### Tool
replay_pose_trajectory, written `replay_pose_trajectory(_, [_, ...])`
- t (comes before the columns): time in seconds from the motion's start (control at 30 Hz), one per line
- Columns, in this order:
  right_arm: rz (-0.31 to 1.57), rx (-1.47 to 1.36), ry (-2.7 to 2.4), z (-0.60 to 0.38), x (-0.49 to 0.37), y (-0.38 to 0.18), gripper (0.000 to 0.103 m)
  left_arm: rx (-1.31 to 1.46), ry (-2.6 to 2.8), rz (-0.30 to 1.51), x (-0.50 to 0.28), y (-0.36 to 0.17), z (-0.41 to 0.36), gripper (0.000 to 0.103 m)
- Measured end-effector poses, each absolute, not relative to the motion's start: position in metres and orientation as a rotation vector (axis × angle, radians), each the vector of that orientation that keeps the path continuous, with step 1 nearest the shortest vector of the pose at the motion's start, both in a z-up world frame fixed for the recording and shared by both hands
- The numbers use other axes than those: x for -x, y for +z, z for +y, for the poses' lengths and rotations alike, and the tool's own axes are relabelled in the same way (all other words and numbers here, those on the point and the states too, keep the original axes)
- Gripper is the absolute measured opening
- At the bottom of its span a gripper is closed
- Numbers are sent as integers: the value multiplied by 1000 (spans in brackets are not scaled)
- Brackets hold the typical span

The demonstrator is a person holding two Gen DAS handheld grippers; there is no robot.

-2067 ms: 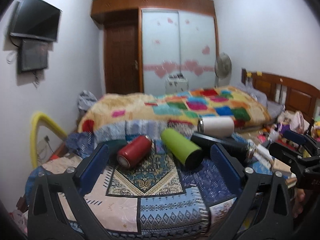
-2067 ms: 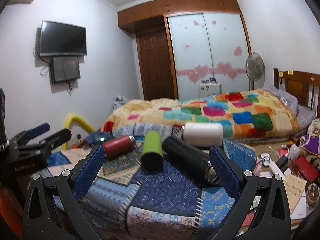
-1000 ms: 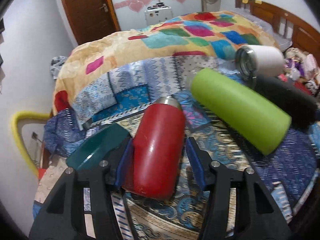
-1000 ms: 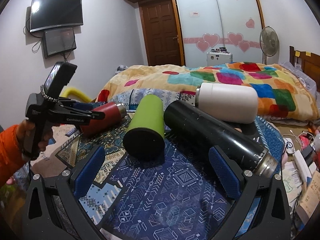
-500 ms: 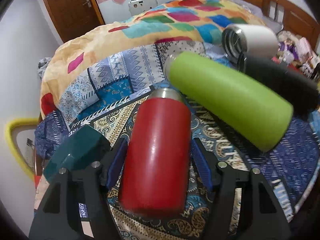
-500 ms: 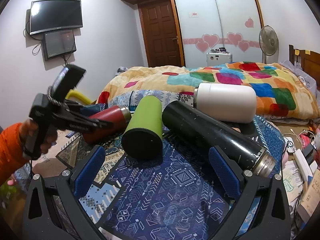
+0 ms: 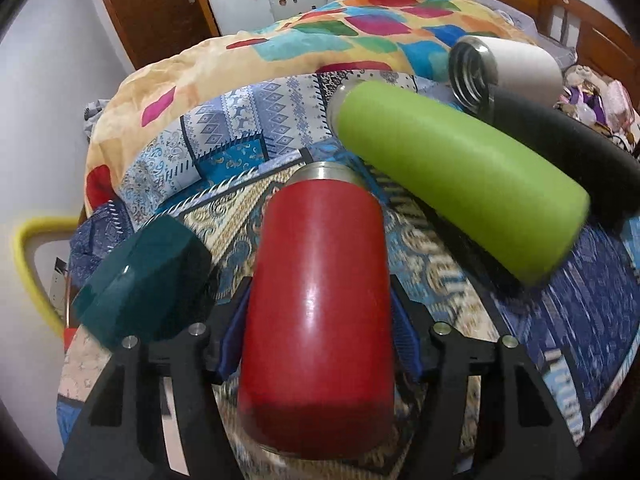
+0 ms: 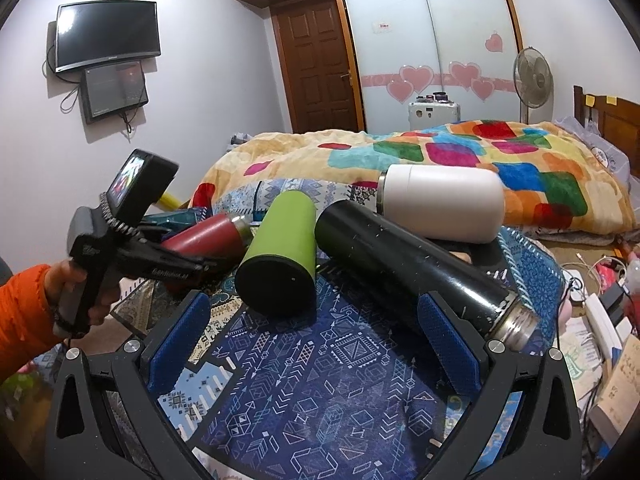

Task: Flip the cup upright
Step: 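Drag the red thermos with the left tool toward the right tool, release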

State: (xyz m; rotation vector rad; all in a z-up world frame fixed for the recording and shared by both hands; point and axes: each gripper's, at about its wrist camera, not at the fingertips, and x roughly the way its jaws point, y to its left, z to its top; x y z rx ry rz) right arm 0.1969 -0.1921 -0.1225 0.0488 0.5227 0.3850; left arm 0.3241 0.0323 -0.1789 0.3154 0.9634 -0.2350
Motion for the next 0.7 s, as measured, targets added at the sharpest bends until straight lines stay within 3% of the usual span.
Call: replay_pose_trajectory(0.7, [453, -49, 382, -199, -158, -89, 103, -364, -352, 838, -196, -98, 0, 62])
